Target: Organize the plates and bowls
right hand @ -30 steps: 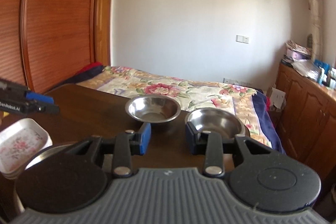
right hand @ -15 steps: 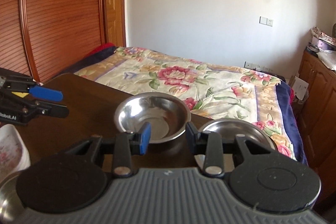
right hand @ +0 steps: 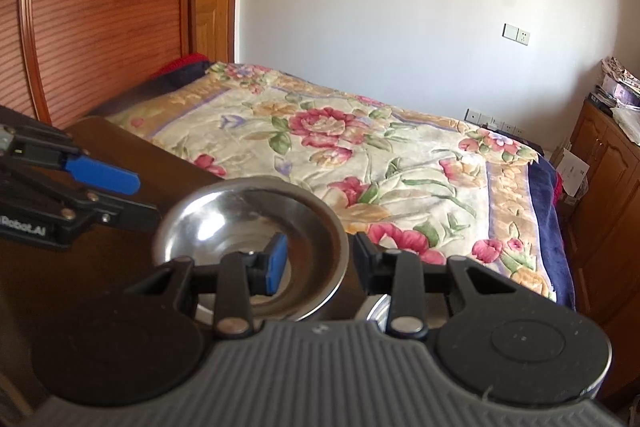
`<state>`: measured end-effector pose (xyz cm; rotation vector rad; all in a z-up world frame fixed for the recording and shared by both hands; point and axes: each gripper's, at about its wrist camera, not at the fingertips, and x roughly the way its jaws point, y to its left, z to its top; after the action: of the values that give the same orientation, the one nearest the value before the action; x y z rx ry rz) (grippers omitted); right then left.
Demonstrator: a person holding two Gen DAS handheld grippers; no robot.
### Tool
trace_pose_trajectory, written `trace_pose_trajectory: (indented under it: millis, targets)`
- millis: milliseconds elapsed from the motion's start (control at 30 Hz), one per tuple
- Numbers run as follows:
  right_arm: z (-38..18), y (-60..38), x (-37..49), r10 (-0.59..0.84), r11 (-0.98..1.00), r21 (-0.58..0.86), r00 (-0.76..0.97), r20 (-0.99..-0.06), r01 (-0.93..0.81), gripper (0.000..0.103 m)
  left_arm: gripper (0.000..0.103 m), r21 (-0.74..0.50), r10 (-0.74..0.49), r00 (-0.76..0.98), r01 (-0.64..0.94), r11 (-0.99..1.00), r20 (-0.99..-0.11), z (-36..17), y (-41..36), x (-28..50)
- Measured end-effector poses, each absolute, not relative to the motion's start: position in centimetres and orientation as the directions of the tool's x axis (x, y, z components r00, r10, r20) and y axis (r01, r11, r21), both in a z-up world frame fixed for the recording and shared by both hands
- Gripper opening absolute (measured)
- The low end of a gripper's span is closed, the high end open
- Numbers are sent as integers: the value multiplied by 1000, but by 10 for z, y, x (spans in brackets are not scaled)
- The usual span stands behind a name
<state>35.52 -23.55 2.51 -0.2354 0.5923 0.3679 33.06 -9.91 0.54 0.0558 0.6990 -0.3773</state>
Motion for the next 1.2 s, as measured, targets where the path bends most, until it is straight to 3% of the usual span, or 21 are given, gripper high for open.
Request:
trace_pose_trajectory:
  millis: [267,367,533,633,967,1200]
  targets:
    - [15,-238,377,247,917,-92,734,-633,-388,36,35,-106,-327,666,351,930,-671,-7,-101,347]
    - [13,-236,381,259,917,-69,716,-648,-394,31,26,-136,-342,650,347,928,-679,-11,-100,351]
    - [9,-228,384,254,909,-82,699,-668,-409,28,20,-139,-342,647,344,929,-681,-12,-102,354]
    - [7,-226,385,263,904,-73,684,-680,-421,21,18,-139,-340,647,342,929,-683,-12,-102,355]
    - [23,-238,369,326,914,31,686,-650,-405,14,12,-163,-349,662,327,931,-663,-2,-90,340]
    - [46,-245,343,325,922,29,728,-604,-387,13,12,-150,-367,703,352,924,-609,31,-92,314]
